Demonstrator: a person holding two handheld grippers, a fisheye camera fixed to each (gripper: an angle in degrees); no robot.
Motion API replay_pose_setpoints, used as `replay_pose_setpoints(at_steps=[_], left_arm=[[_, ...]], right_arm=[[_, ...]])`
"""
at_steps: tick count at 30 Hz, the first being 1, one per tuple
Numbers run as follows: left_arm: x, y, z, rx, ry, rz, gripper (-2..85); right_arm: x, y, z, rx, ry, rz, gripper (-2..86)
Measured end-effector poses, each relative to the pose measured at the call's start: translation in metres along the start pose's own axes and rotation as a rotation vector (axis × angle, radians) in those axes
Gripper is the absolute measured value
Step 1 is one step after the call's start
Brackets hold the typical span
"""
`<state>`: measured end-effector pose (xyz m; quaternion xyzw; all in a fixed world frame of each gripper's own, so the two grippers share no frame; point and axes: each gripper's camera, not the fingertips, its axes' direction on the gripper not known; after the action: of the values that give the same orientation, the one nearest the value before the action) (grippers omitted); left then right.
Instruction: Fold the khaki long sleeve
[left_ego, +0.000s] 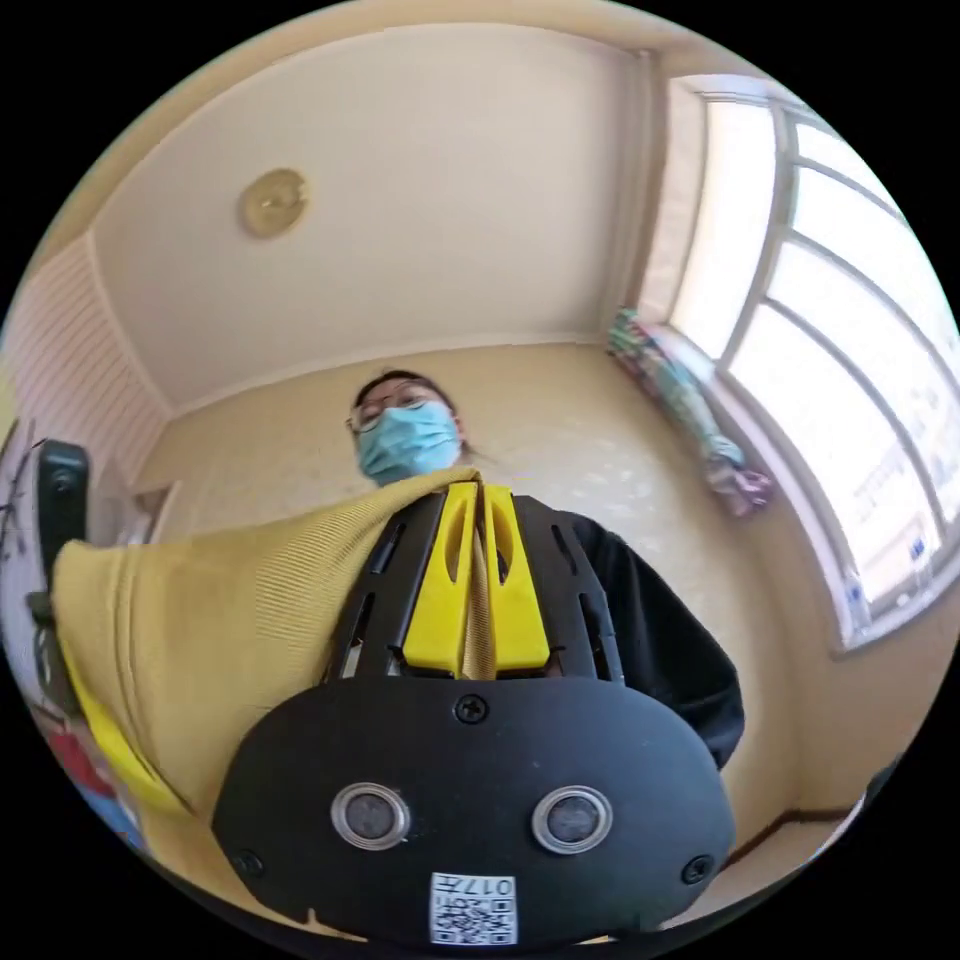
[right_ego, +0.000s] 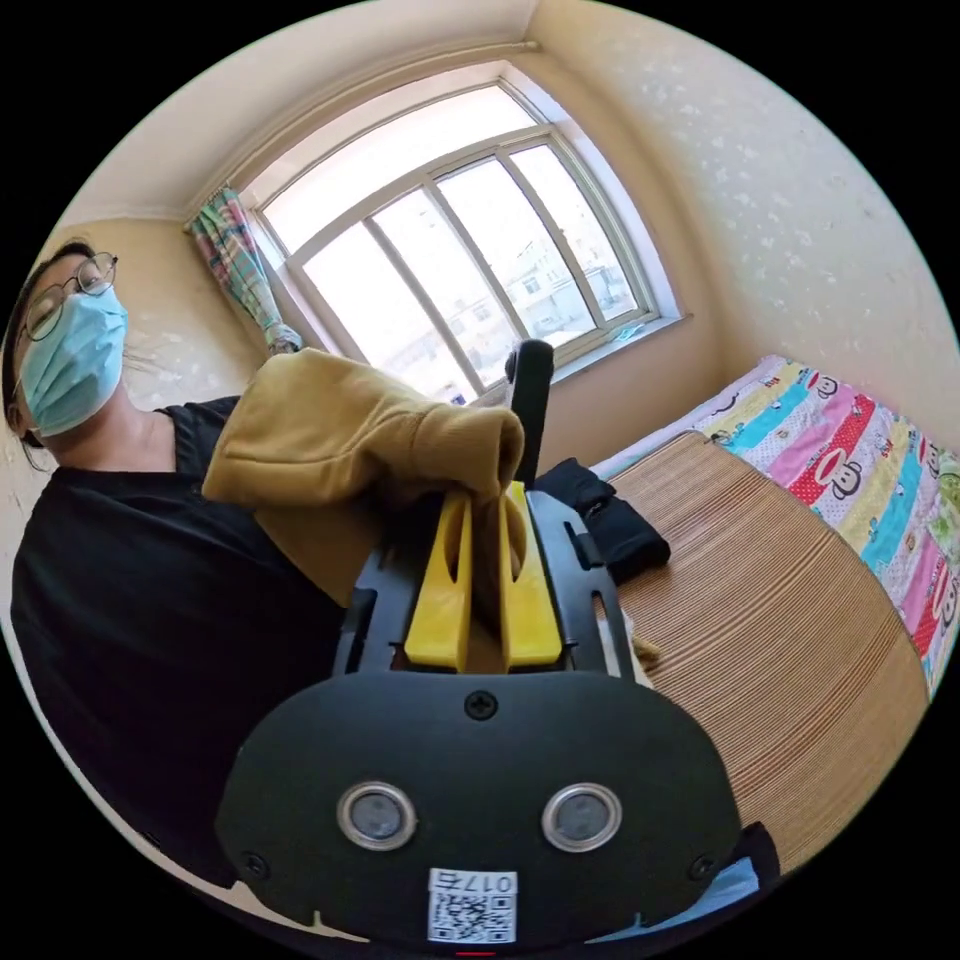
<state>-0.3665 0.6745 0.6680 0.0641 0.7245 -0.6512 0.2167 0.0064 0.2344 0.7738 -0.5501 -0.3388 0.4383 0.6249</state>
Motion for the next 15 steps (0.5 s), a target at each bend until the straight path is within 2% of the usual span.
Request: replay_pose_setpoints(at_steps=[1,3,4,6,7,9,11,13,15], left_arm=[[0.003,0.002,-0.001,-0.017,-0.075,-0.017,-0.9],[0.019,0.013,-0.008,-0.069,-0.438,-0.113,-0.9],[0.023,0.017,-0.01,-0.077,-0.539,-0.149,-0.8],[0.034,0.031,-0.016,-0.126,-0.98,-0.336,-0.8],[0.035,0.035,-0.016,-0.141,-1.101,-0.393,-0.8],[0.028,0.05,-0.013,-0.188,-1.523,-0.571,-0.5],[0.021,0.057,-0.007,-0.145,-1.645,-0.583,-0.2],[0.006,0.063,0.006,-0.101,-1.644,-0.531,0.9],[-0.033,0.069,0.032,-0.149,-1.607,-0.464,4.5]], right_arm=[[0.001,0.006,-0.009,0.038,0.029,0.033,5.0],[0.003,0.016,-0.022,0.104,0.127,0.099,4.7],[0.003,0.022,-0.033,0.166,0.183,0.126,4.6],[0.0,0.026,-0.046,0.246,0.231,0.14,4.5],[-0.005,0.024,-0.05,0.269,0.29,0.143,4.5],[-0.016,0.016,-0.043,0.256,0.454,0.131,4.5],[-0.029,0.003,-0.024,0.208,0.603,0.091,4.5],[-0.044,-0.018,0.005,0.161,0.759,0.052,4.5],[-0.051,-0.034,0.024,0.122,0.892,0.045,4.5]])
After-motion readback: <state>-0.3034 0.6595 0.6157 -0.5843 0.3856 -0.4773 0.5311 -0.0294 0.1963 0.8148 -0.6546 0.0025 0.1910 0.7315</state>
